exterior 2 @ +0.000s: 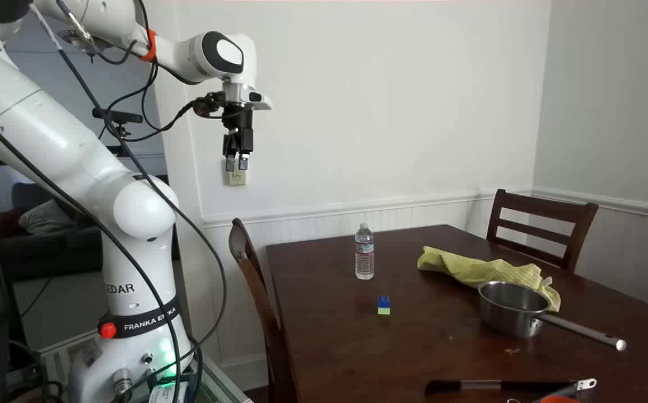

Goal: Put the stacked blocks in the silver pot

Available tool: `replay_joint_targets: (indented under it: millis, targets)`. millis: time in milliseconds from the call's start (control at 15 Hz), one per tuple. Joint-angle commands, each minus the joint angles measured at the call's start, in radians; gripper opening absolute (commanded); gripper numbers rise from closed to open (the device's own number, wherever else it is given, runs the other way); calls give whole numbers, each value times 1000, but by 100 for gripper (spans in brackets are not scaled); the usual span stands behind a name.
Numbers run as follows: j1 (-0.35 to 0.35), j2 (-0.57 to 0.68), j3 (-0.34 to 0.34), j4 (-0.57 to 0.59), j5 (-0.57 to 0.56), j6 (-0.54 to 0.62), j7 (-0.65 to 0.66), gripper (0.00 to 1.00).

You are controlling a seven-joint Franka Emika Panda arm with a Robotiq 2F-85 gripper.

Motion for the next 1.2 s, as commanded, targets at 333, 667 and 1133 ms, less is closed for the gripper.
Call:
replay_joint_targets:
  millis: [333,667,1133]
  targets:
    - [2,1,-2,2,-1,-1,1,100]
    - [2,1,-2,2,-1,-1,1,100]
    - [-157,-102,-165,-53,-112,7,3,100]
